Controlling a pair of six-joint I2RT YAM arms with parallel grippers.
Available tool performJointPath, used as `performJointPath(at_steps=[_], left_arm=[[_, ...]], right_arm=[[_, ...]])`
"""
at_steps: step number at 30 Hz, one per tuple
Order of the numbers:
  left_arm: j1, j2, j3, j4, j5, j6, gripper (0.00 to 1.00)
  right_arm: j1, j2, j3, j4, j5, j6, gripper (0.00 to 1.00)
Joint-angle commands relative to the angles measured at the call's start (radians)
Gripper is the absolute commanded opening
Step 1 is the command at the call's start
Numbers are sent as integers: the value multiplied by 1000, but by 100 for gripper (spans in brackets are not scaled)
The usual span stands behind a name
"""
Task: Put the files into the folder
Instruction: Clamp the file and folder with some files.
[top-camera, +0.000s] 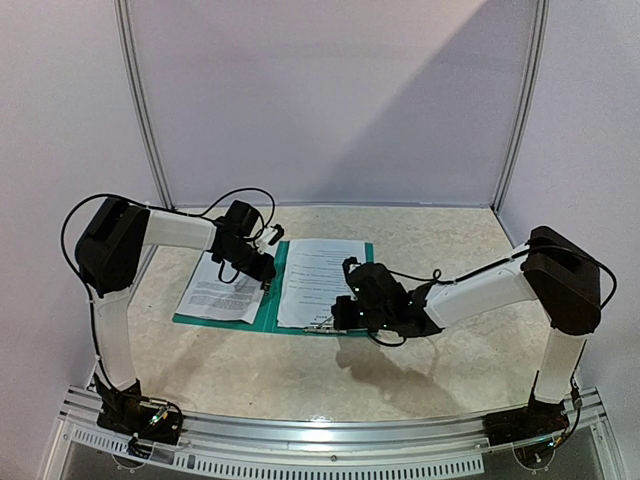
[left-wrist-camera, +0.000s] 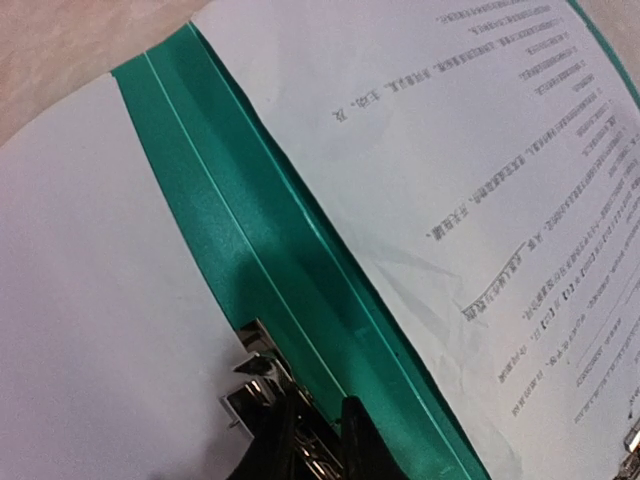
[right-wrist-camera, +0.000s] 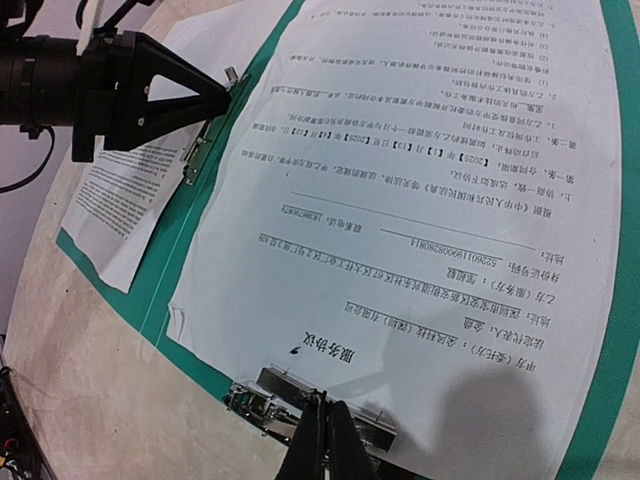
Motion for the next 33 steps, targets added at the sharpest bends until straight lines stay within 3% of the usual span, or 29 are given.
performJointPath(at_steps=[1,33], left_arm=[[-32,88,-69,-139,112,6,19],[-33,82,-88,-113,132,11,18]], right_arm=[[22,68,-31,-45,7,51,0],[128,138,-133,-54,116,253,0]])
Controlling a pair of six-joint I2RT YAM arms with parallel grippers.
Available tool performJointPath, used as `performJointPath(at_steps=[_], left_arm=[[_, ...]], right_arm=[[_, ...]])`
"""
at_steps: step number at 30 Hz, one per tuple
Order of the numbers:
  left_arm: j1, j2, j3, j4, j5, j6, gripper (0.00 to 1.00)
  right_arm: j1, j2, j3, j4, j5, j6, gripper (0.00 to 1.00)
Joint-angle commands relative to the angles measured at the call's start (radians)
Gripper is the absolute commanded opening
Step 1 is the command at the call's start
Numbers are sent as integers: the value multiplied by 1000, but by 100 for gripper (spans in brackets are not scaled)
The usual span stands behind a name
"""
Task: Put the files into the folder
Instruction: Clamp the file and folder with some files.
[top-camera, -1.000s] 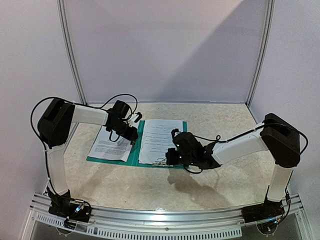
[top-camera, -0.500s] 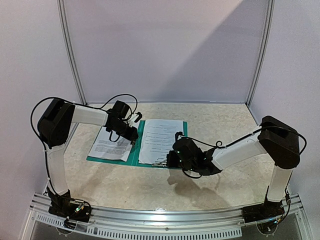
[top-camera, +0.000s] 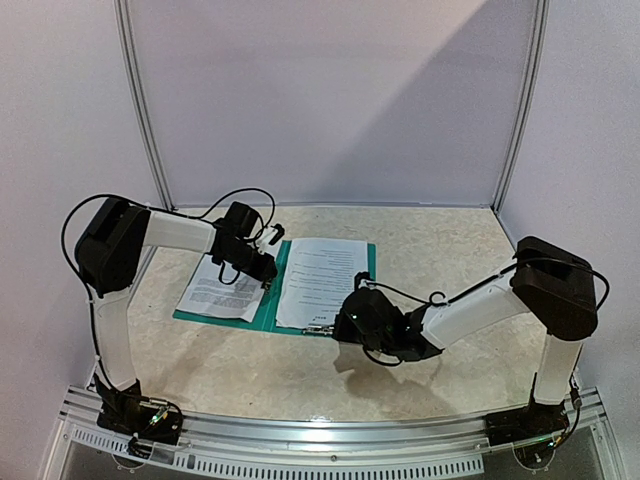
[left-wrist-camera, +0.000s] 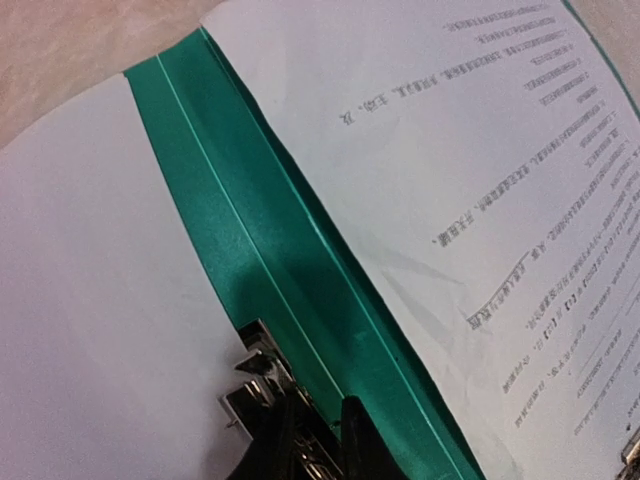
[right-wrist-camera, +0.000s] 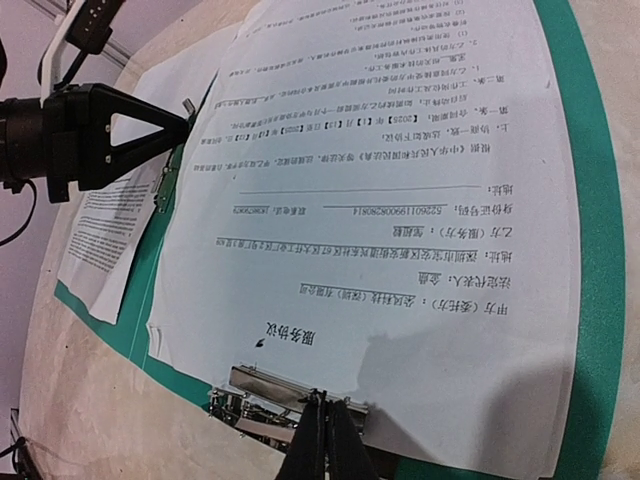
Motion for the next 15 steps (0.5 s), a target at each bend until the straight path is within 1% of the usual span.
performJointPath(at_steps=[1,4,8,15], left_arm=[[-33,85,-64,-163,121,8,18],[-33,84,-66,-162,124,8,19],[-33,85,-71,-158,128,6,19],[-31,90,-77,-150,136,1,18]], right_arm=[[34,115,-45,-173,-89,19,0],[48,132,-45,-168,-94,41,0],[84,142,-36,-218,-68,72,0],[104,125,-31,-275,-39,103,0]])
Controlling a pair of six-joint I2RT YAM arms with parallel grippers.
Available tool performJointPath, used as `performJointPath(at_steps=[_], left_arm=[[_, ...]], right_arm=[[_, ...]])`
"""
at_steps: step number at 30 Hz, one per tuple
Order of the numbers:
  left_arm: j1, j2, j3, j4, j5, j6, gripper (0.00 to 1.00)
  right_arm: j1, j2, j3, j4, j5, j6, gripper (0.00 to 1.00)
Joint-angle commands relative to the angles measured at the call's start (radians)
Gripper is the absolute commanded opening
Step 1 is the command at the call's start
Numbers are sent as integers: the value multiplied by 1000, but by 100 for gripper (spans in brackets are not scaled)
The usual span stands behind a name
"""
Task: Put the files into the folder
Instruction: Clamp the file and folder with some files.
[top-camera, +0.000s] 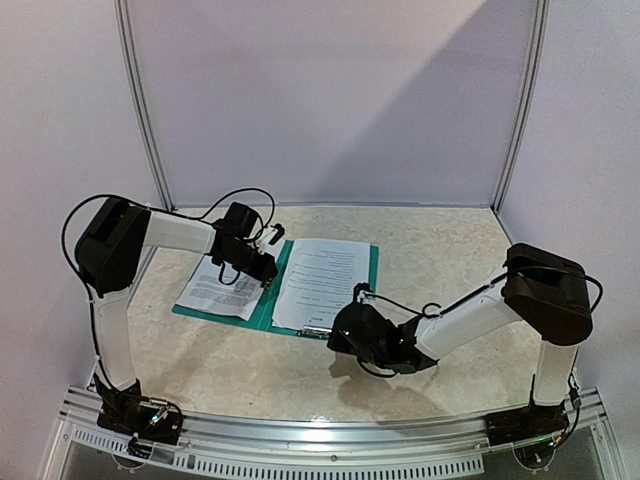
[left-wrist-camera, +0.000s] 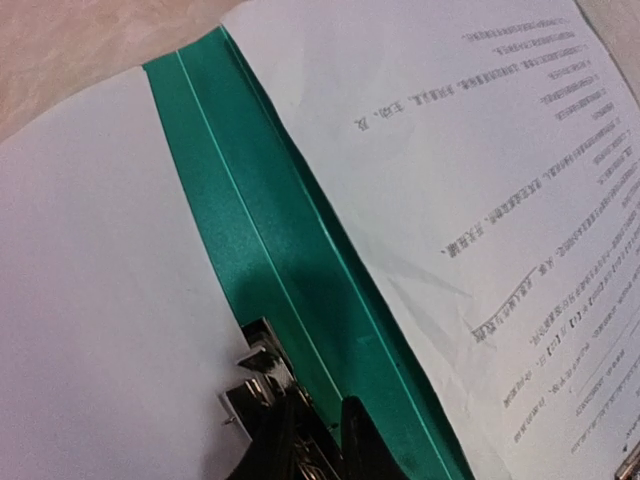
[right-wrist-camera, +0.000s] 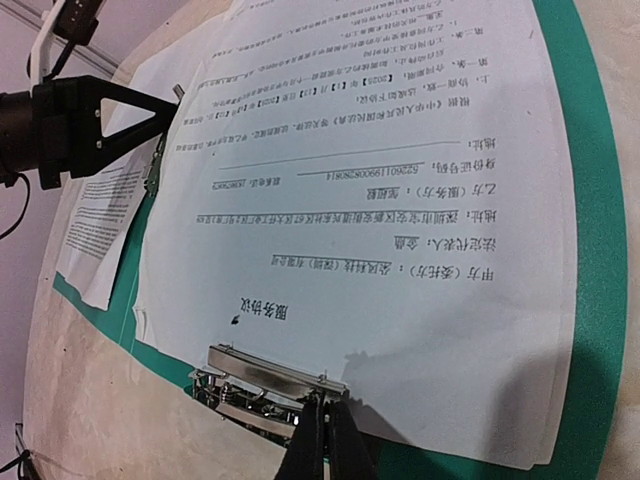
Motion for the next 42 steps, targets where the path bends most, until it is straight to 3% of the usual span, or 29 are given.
performJointPath(at_steps=[1,26,42], left_arm=[[-33,90,-68,-173,131,-1,18],[-27,102,-73,-164,150,-6,19],[-25,106,-73,-164,155,-5,19]], right_arm=[[43,85,-30,-291,-114,-6,0],[168,213,120,-544,-80,-43,0],[182,134,93,-431,-142,-137,0]])
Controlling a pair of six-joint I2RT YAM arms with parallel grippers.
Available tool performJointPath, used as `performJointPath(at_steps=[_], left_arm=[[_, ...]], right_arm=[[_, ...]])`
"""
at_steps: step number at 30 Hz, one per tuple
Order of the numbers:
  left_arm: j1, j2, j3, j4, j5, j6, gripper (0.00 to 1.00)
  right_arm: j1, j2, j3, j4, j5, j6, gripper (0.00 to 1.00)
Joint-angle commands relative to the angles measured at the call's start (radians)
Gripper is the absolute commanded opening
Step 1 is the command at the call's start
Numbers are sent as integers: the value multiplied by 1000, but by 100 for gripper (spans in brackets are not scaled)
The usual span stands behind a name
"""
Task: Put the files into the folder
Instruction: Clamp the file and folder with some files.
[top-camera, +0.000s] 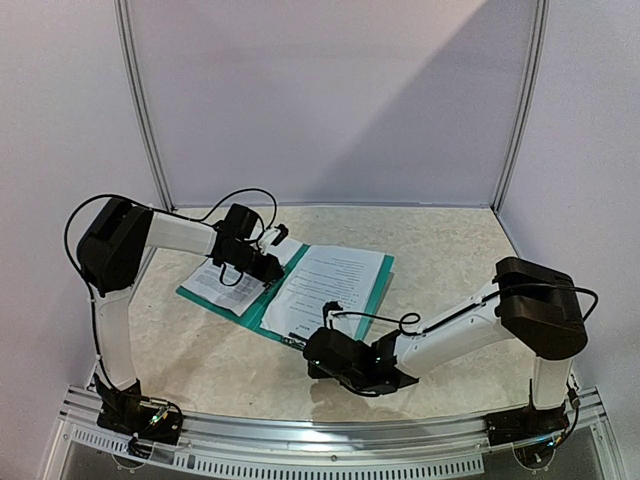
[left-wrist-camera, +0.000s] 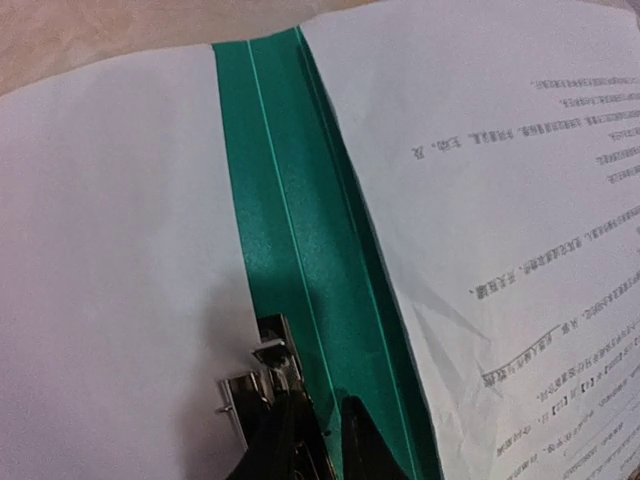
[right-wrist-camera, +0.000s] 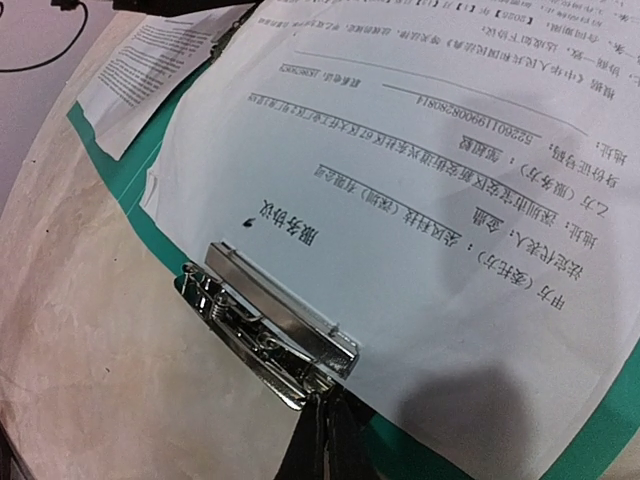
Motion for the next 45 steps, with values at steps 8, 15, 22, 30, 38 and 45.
performJointPath(at_steps=[8,15,22,30,38,45], left_arm=[[-28,95,-65,-207,57,-3,19],[-28,95,-65,-206,58,-1,19],[-28,95,-65,-207,63,0,19],[-28,95,-65,-207,63,3,19],[-28,96,-65,-206,65,4,19],[-29,99,-61,-213,65,6,19]], right_arm=[[4,19,-66,-169,-197,-87,0],[-25,-35,-45,-168,-204,-123,0],[-25,-28,-34,-173,-225,-121,1],[-34,-50,-13,-197,-214,-135,10],[-35,-104,-20,-219,-207,-135,16],[-35,-198,-23,-252,-198,-186,23]])
